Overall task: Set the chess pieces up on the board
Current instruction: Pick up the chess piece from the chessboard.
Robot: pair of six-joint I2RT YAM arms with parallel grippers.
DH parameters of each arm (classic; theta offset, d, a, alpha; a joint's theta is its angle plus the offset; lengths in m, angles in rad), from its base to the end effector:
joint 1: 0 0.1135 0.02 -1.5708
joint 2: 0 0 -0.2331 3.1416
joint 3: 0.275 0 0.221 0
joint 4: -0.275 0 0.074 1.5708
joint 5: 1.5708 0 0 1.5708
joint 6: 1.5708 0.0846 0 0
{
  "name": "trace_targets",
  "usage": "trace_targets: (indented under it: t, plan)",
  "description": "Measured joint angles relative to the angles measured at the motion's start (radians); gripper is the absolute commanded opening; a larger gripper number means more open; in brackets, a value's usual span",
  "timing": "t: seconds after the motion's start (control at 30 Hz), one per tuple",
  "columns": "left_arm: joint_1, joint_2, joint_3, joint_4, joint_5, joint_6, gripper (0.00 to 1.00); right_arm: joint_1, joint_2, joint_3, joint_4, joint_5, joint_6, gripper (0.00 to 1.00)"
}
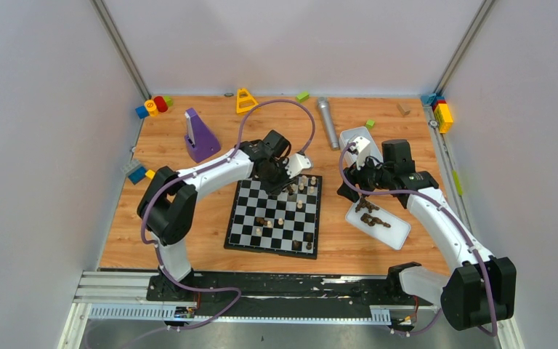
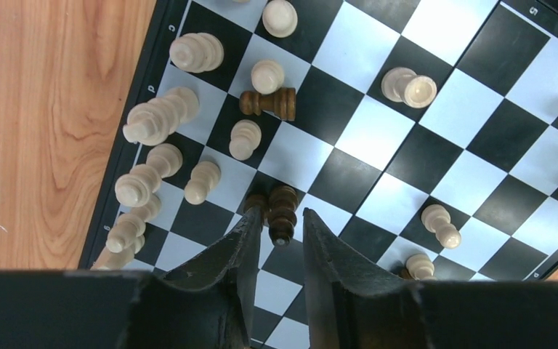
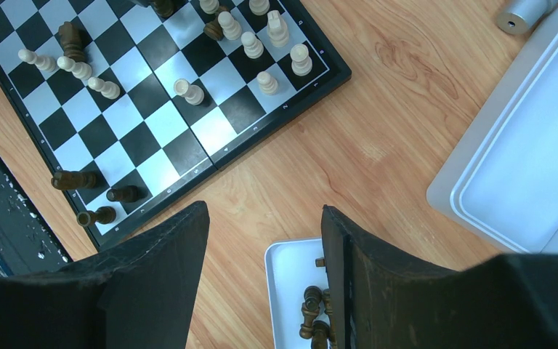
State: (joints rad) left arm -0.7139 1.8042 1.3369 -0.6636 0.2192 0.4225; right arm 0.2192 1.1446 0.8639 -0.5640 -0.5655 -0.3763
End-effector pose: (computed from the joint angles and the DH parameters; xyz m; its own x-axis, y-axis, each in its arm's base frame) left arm 0.2582 -0.2480 0.1564 -0.3329 0.8180 -0.4691 0.9272 0.3746 -0.0048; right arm 0.2256 0.0967 0.2157 -0.4837 -0.4256 -0.7647 -0.7619 0.6348 0.1287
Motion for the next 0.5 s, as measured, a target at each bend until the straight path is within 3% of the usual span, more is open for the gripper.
trace_targets:
  t: [0.5]
  plan:
    - [0.0,0.027,0.016,-0.015,0.0,0.0,0.3,0.0,0.0,0.0,0.0,0.0,0.0,0.59]
